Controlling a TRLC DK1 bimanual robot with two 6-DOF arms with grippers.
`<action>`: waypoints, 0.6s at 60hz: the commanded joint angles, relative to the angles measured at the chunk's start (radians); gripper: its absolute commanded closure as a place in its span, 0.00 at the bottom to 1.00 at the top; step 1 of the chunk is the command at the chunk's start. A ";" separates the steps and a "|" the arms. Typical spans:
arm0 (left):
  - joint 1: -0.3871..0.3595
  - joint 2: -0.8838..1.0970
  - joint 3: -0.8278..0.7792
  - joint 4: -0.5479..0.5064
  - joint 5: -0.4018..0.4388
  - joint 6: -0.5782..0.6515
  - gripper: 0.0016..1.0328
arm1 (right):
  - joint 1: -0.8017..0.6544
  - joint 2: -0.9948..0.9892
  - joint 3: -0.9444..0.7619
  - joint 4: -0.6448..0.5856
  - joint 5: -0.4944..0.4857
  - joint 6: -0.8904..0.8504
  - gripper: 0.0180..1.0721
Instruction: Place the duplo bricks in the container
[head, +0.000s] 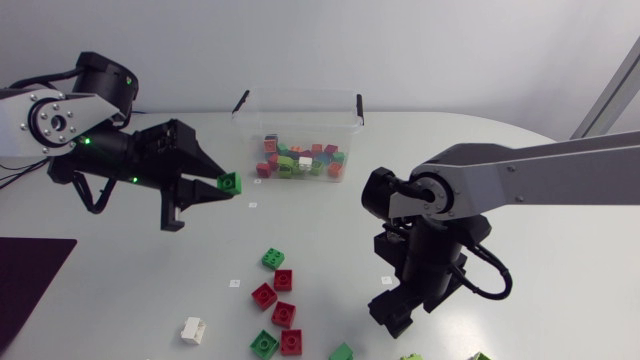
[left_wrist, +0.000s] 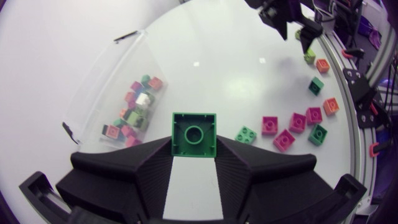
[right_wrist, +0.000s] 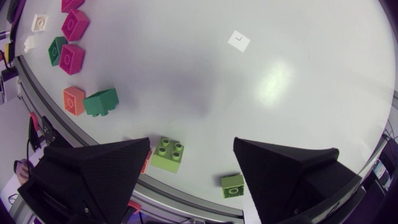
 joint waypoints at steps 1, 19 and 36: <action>-0.024 -0.008 0.061 0.091 0.011 -0.163 0.97 | 0.020 0.043 -0.035 -0.014 -0.025 0.004 0.12; -0.042 0.109 0.230 0.282 0.000 -0.427 0.97 | 0.042 0.084 -0.055 -0.017 -0.041 -0.008 0.18; -0.070 0.221 0.327 0.433 -0.049 -0.578 0.97 | 0.058 0.094 -0.083 -0.020 -0.045 -0.025 0.28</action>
